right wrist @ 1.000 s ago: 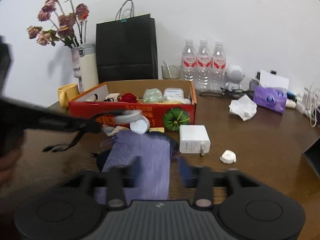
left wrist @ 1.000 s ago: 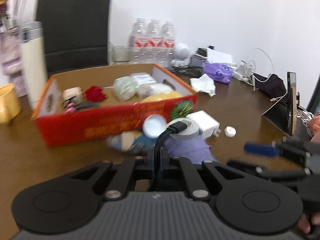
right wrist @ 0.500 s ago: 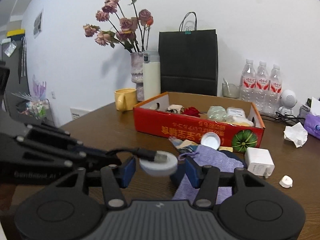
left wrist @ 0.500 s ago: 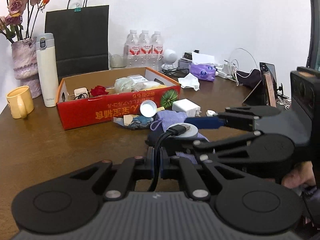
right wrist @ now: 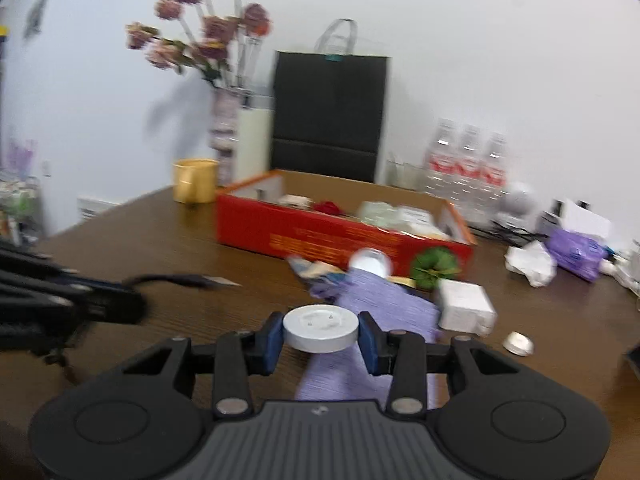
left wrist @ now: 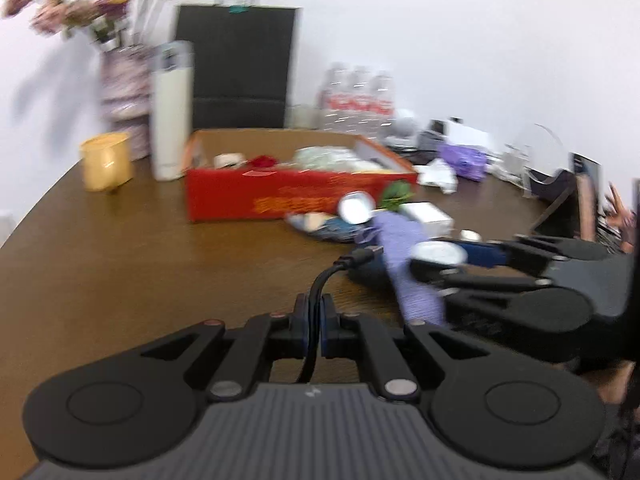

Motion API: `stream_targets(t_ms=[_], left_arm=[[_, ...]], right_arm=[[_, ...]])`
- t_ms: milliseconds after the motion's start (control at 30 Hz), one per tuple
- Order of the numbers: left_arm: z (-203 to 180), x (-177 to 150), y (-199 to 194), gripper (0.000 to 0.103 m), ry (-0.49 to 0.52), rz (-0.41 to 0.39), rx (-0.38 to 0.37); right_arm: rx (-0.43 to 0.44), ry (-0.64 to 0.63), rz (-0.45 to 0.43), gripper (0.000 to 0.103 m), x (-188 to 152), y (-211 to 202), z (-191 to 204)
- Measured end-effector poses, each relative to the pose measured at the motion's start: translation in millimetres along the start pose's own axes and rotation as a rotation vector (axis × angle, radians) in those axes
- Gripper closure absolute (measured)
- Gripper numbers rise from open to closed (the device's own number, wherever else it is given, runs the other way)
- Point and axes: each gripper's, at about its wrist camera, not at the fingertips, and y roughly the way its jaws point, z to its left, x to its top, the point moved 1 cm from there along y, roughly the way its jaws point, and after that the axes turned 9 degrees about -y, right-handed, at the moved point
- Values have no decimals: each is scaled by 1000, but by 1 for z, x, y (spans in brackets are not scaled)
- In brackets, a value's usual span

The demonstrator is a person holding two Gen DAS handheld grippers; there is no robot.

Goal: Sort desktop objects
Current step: 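Grasp the white round disc with the right tool while the left tool lifts the cable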

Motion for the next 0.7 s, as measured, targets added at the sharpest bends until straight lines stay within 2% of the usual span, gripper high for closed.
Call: stream_targets(t_ms=[100,233,500,700], left_arm=[[9,-4,-4,97,-39,-27,88],[11,-7,-13,97,-71,-58,133],[-11,-9,-48,97,-13,-143,128],[-20,-22,-59,97,-18,-145,131]], right_arm=[[29,58,-11,65,-3,-8,-8],[36,50,-29,65,1,-25,-2],[35,38,-88,65,16,-67,-1],[46,58,-76,65,7,-85,-6]])
